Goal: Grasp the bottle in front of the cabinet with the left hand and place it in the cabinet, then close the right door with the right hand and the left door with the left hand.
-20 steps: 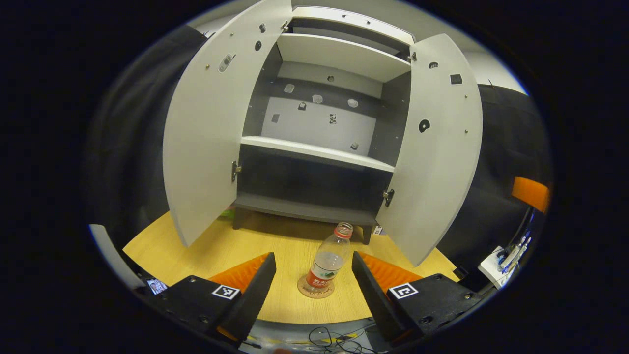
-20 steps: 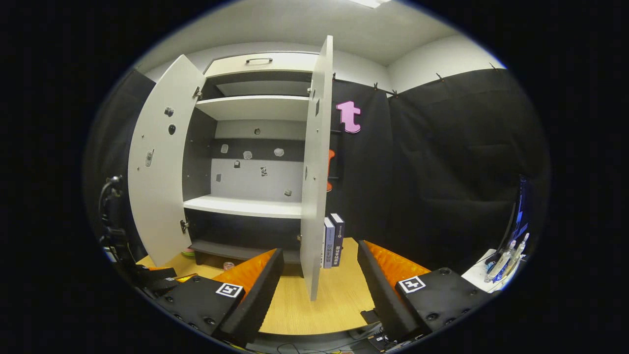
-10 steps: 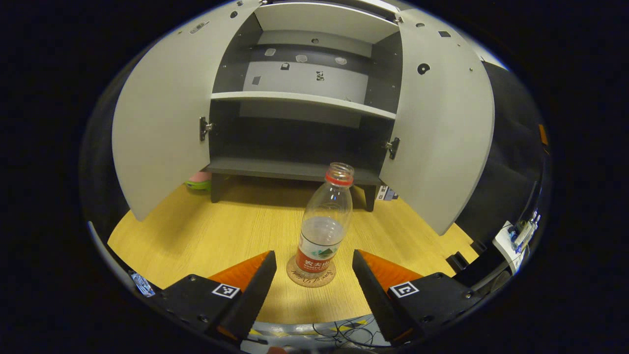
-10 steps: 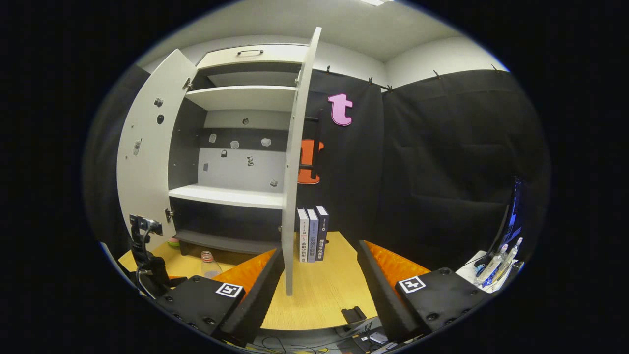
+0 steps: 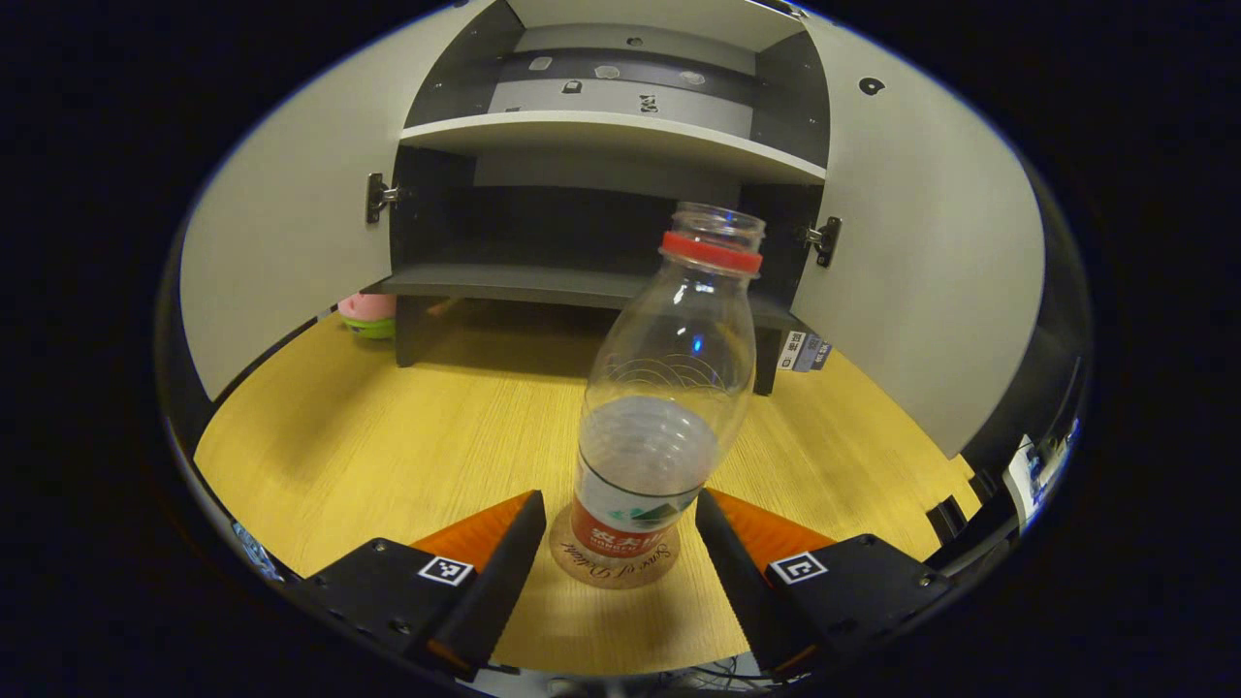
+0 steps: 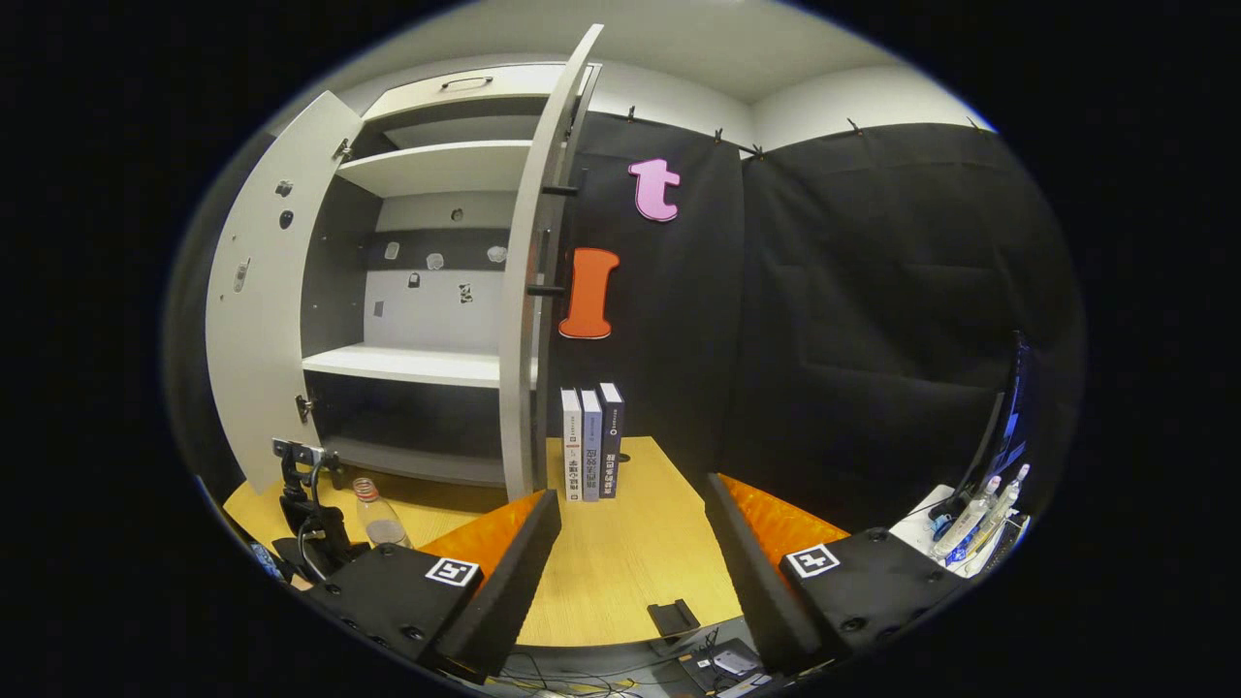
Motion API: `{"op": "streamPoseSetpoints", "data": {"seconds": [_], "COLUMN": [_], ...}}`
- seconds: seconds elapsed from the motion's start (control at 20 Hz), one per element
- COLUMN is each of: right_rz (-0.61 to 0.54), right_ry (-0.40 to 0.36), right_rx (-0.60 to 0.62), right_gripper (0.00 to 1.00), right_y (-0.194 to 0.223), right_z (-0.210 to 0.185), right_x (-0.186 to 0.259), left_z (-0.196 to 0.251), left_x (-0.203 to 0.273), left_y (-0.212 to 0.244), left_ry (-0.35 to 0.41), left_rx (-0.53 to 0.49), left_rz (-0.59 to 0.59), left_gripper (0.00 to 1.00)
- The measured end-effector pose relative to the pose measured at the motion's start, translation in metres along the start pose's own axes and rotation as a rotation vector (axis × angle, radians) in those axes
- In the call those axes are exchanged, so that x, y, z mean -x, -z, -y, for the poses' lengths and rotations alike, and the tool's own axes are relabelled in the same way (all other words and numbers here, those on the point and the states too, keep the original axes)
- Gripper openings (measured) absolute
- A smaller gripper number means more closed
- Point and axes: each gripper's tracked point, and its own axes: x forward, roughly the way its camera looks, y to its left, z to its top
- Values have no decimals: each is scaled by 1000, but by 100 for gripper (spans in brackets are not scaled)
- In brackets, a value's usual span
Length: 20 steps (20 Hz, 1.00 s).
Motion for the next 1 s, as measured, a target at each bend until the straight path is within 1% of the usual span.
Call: {"op": "streamPoseSetpoints", "data": {"seconds": [0.1,0.15,0.2,0.4,0.5,0.55,0.8,0.9,1.0], "right_rz": [-8,-10,-11,-7,-6,-3,19,21,21], "right_ry": [4,5,1,-27,-51,-64,-107,-127,-132], "right_rx": [8,12,13,12,3,-1,-22,-47,-61], "right_gripper": [99,99,99,99,99,99,99,99,99], "right_y": [1,2,1,-3,-5,-7,-13,-14,-14], "right_z": [5,7,7,2,-4,-7,-17,-22,-22], "right_x": [-9,-14,-17,-34,-39,-41,-52,-56,-59], "left_z": [4,4,6,14,20,21,18,12,11], "left_x": [-7,-10,-12,1,12,18,40,47,57], "left_y": [0,-1,-4,-34,-56,-71,-170,-199,-229], "left_ry": [-2,-7,-1,14,38,46,50,36,40], "left_rx": [5,3,5,7,33,41,12,6,-4], "left_rz": [-9,-14,-22,-5,-9,-1,95,98,109], "left_gripper": [95,82,79,78,78,78,77,77,77]}}
